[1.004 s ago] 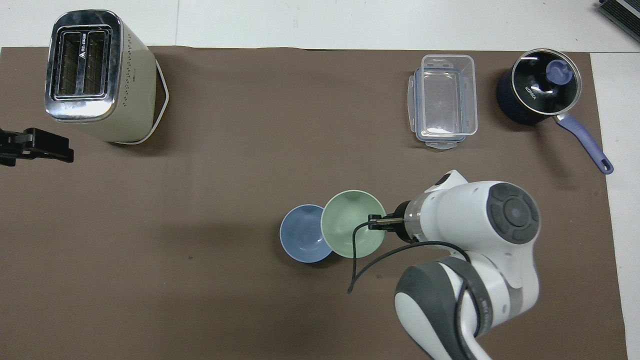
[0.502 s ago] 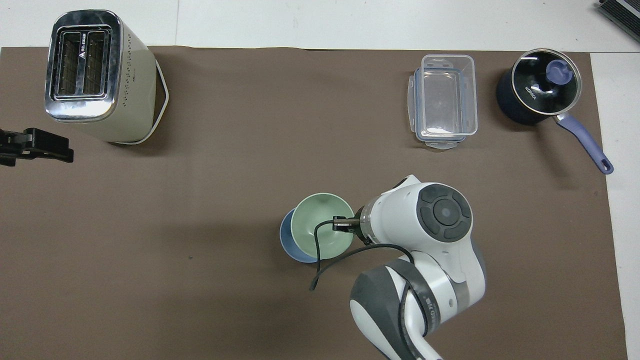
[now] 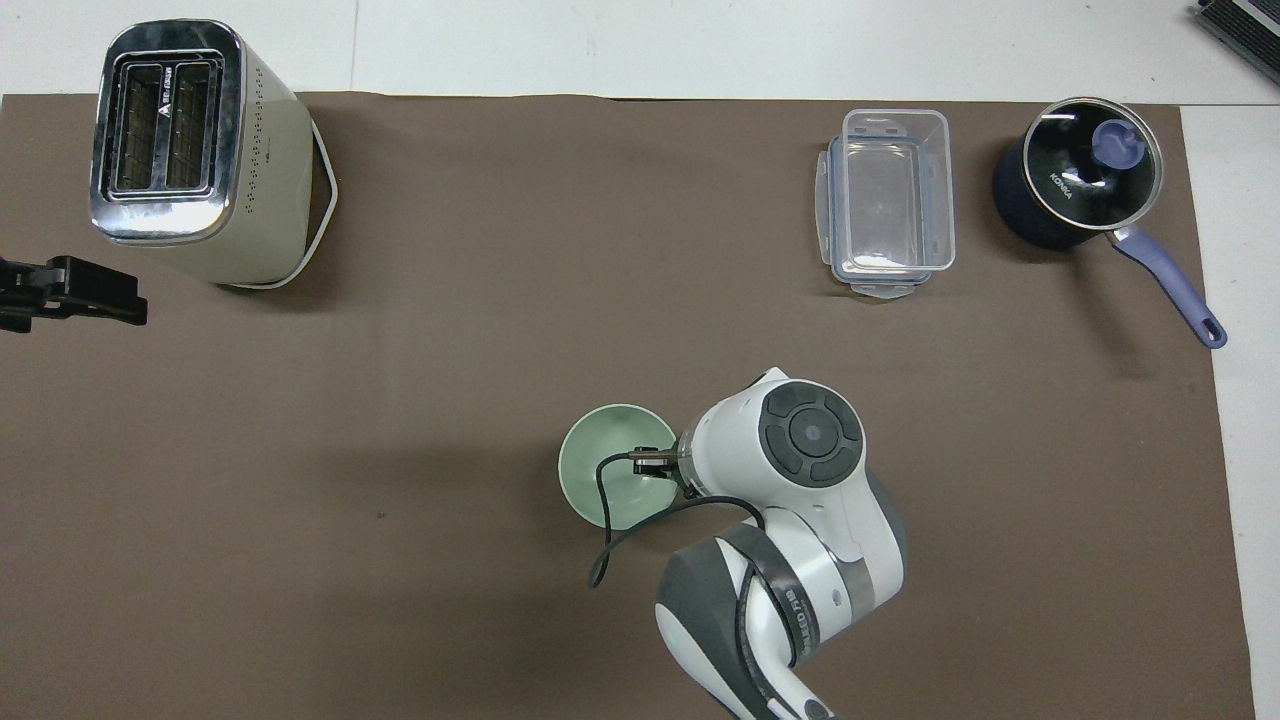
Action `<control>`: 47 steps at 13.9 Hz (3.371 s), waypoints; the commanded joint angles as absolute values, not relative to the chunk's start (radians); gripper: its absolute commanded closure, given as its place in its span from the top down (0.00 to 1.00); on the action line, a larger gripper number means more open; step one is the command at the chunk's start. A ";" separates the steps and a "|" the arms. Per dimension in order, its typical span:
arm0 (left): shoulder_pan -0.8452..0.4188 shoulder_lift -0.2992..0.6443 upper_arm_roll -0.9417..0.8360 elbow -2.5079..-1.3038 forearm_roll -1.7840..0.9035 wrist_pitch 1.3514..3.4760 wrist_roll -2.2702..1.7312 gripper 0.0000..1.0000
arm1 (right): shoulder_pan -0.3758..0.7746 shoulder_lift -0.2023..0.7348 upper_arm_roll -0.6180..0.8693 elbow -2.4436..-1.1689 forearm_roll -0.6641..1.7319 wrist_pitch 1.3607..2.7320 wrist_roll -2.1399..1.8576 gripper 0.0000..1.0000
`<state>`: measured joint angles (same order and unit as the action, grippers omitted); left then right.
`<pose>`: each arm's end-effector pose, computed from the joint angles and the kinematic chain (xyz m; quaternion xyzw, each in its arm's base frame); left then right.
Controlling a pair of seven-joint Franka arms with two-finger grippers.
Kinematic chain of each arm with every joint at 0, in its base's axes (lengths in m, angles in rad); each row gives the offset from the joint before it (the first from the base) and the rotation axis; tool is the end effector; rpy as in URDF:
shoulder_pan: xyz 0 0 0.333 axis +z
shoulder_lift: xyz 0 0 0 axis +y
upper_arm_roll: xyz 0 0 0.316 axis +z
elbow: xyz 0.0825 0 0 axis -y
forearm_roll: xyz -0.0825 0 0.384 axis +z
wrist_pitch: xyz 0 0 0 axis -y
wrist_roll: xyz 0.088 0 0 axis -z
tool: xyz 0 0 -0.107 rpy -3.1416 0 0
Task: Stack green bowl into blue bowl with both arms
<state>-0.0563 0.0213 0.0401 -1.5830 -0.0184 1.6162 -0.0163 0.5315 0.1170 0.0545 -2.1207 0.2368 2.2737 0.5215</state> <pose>0.5649 -0.0113 0.6108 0.9999 0.0004 0.0058 0.0089 0.4667 0.3163 0.3614 -0.9944 0.0429 0.0347 0.0898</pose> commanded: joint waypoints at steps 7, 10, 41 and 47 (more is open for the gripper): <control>-0.049 0.015 0.034 -1.580 0.002 1.601 -0.020 1.00 | 0.540 0.123 0.054 -2.161 0.215 2.367 0.552 0.00; -0.049 0.015 0.034 -1.580 0.002 1.601 -0.021 1.00 | 0.540 0.126 0.055 -2.163 0.216 2.372 0.551 0.05; -0.049 0.015 0.034 -1.580 0.002 1.600 -0.021 1.00 | 0.296 -0.023 0.043 -2.041 0.045 2.153 0.531 1.00; -0.049 0.015 0.034 -1.580 0.002 1.601 -0.021 1.00 | 0.065 -0.023 0.043 -1.791 0.034 1.851 0.365 1.00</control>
